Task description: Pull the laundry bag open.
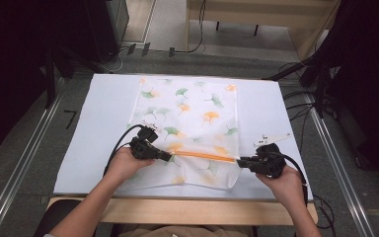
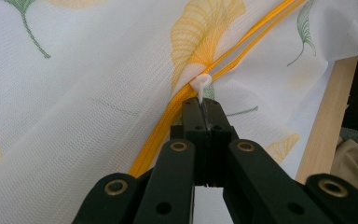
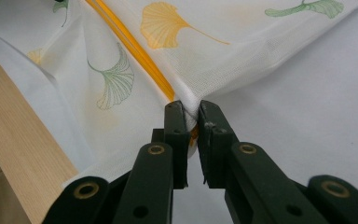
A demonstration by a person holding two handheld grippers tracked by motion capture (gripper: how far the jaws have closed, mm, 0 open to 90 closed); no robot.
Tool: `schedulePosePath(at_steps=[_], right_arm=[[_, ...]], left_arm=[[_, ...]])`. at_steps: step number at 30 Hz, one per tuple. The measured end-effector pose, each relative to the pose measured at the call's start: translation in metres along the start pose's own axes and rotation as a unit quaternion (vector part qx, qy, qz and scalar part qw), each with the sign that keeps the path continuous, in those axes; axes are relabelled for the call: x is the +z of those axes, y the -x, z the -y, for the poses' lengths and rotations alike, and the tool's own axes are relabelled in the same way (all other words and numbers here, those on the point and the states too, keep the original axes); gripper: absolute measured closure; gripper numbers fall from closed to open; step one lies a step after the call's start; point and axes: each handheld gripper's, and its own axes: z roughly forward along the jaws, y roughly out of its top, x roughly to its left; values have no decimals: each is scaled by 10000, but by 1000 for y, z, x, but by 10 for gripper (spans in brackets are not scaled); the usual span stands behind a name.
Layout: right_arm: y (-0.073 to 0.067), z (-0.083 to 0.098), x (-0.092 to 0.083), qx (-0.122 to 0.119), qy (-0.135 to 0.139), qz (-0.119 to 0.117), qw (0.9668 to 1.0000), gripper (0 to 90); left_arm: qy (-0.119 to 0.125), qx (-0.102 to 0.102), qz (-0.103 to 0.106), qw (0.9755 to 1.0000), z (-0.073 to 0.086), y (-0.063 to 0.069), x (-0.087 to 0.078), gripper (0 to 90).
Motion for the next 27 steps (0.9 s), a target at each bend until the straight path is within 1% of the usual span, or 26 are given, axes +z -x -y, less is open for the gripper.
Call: schedulePosePath(at_steps=[26,27], right_arm=[[1,1,0,-17,-23,24,10000,847],[1,1,0,-7,-24,23,10000,847]], left_arm=[[-41,0,20,10000,-1,-1,1,900],[-17,-10,12,10000,-1,0,1,900]])
